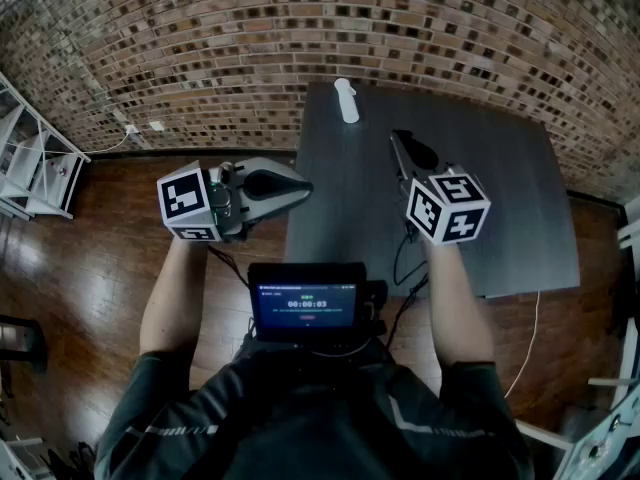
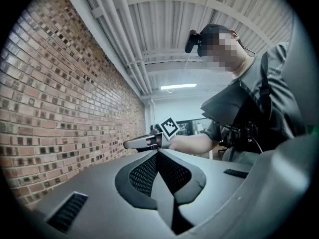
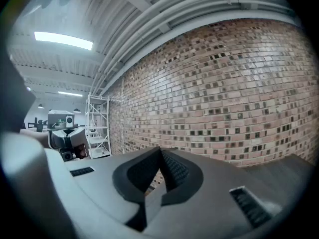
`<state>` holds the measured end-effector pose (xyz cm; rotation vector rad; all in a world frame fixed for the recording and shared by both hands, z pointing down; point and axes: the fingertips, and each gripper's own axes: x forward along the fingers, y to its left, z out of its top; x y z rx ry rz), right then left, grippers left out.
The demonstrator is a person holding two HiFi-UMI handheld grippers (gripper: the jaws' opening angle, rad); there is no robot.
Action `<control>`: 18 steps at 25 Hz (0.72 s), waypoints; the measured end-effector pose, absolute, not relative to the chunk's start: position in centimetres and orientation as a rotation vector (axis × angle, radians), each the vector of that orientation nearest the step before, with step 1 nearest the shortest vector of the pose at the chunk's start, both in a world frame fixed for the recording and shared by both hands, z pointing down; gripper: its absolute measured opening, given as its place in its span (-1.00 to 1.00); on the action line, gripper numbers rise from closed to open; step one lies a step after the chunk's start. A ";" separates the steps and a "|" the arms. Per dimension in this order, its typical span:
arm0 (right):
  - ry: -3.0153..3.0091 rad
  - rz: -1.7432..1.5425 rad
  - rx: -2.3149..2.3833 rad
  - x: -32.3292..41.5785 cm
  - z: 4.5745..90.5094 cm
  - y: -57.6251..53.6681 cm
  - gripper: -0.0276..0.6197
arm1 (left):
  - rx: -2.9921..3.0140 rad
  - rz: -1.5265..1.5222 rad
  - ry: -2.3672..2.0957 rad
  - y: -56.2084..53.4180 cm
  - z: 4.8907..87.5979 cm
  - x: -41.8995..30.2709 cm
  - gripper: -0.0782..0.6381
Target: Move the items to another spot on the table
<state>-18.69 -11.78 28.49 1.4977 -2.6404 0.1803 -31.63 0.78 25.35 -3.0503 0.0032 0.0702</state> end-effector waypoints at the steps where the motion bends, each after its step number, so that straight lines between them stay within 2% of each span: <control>1: -2.644 0.179 1.495 -18.7 28.6 -11.8 -0.90 | -3.051 0.072 0.008 0.7 25.5 -31.6 -0.80; 18: -2.657 0.163 1.424 -18.5 27.8 -16.7 -0.90 | -3.097 0.103 0.083 -3.1 26.5 -30.5 -0.80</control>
